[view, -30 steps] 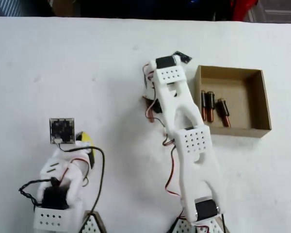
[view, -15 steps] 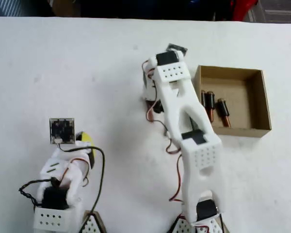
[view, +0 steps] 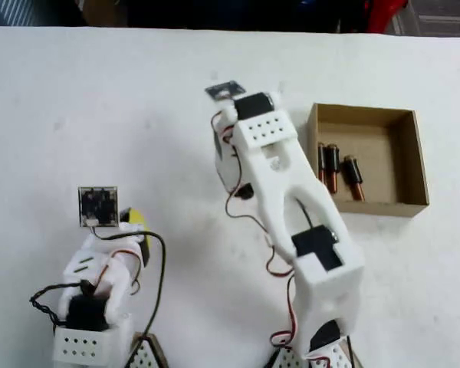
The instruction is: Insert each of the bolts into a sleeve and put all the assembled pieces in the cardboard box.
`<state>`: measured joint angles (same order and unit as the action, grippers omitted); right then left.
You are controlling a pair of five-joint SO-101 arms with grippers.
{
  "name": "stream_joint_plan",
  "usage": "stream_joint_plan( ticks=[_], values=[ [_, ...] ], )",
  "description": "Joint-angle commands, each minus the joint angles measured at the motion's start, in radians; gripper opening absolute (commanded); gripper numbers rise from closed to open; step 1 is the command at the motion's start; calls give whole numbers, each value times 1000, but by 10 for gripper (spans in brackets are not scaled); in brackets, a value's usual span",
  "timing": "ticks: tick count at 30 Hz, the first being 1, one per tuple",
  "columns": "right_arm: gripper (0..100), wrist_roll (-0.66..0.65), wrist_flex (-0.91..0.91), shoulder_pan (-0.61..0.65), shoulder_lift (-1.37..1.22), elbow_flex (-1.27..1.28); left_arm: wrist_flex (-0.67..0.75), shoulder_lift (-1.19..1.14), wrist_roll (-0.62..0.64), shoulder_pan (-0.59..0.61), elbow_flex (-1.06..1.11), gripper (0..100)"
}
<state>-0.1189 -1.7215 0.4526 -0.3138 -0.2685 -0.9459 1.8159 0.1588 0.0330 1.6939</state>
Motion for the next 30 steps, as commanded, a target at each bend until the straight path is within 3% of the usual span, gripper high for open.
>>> stream_joint_plan(
  ticks=[1, 8, 18, 25, 30],
  values=[
    [17, -20, -41, 31, 154, 43, -3, 8, -14, 4, 0, 26],
    [17, -18, -21, 62, 372, 207, -3, 8, -14, 4, 0, 26],
    [17, -21, 199, 61, 638, 559, -3, 8, -14, 4, 0, 26],
    [17, -23, 394, 54, 630, 755, -3, 8, -14, 4, 0, 25],
    [17, -153, 541, 62, 628, 893, -3, 8, -14, 4, 0, 25]
  ],
)
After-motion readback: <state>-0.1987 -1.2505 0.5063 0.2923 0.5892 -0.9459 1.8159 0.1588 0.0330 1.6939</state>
